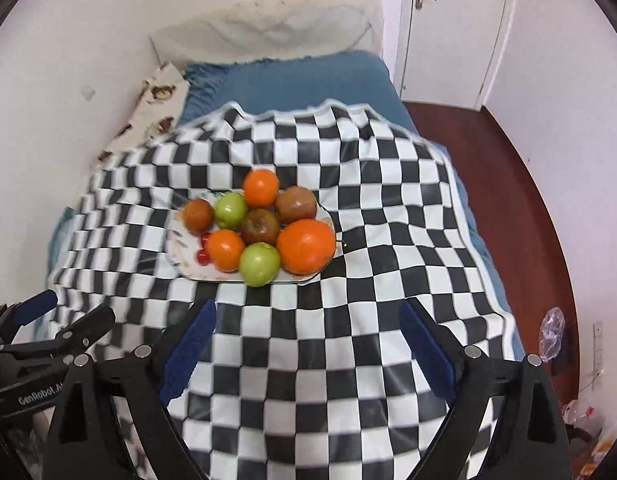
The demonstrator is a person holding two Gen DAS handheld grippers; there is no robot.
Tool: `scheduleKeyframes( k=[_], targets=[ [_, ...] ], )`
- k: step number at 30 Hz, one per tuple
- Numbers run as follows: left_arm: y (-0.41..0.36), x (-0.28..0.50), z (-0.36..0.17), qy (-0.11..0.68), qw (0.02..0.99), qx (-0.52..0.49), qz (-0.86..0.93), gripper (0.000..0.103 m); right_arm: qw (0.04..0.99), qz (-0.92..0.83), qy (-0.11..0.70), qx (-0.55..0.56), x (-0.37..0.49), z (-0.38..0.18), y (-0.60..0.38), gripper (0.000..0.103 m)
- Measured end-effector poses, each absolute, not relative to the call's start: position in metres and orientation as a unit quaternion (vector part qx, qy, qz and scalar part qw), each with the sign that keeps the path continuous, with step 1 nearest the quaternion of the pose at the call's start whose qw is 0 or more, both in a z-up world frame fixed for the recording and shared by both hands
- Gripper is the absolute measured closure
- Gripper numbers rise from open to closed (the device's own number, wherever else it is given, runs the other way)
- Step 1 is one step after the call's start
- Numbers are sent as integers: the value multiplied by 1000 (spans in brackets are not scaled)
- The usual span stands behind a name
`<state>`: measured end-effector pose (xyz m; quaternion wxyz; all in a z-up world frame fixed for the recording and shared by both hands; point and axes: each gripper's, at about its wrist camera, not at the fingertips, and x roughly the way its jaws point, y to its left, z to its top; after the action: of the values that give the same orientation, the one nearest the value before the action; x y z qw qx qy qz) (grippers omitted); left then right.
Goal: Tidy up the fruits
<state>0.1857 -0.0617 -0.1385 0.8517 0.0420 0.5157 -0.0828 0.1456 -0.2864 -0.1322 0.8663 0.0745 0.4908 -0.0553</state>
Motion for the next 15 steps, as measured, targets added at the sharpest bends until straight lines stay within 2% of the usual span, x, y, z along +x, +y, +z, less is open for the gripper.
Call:
scheduleKeyframes(
  k=[6, 15],
  targets=[
    [-59, 142, -84, 480, 874, 31, -72, 2, 890, -40, 450, 58, 91, -62, -274, 5],
    [-57, 108, -51, 464, 883, 28, -64, 2, 900, -29, 430, 61, 43, -15, -268, 5]
  ],
)
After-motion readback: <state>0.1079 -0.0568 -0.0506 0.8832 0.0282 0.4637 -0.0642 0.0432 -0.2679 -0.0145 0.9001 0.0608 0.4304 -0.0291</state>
